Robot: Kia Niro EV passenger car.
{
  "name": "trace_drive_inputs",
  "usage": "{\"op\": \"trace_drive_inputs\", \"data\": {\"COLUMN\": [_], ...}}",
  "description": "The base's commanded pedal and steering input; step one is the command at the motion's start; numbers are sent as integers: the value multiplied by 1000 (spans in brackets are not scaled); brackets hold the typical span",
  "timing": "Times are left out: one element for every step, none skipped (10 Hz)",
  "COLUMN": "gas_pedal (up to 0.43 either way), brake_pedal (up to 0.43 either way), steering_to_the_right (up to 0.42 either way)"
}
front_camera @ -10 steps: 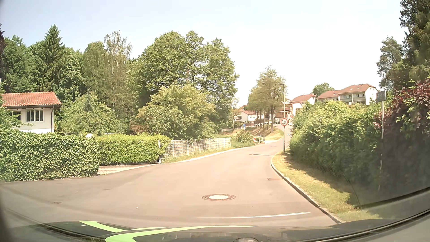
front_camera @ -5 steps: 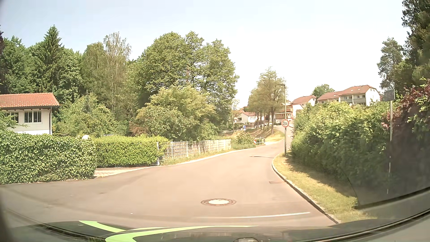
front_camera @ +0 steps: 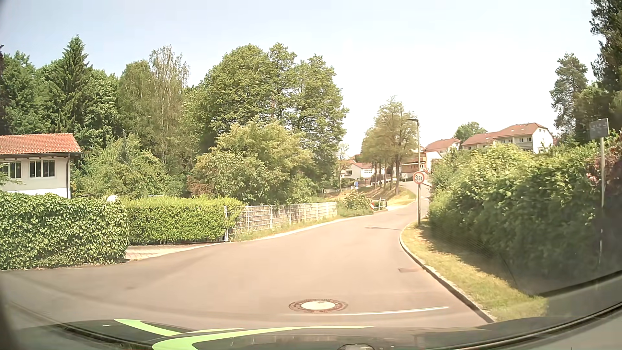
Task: Follow the waypoints while adhering to traffic rules and regulations
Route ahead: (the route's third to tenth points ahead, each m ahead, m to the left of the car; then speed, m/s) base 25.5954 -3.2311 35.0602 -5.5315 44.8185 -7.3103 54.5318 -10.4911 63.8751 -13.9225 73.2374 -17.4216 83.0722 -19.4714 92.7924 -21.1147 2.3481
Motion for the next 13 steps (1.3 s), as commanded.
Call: {"op": "trace_drive_inputs", "data": {"gas_pedal": [319,319,319,319,319,319,311,299,299,299,280,248,240], "brake_pedal": [0,0,0,0,0,0,0,0,0,0,0,0,0], "steering_to_the_right": [-24,-15,-12,-10,-8,-7,-7,-6,-5,3,16,25,34]}}
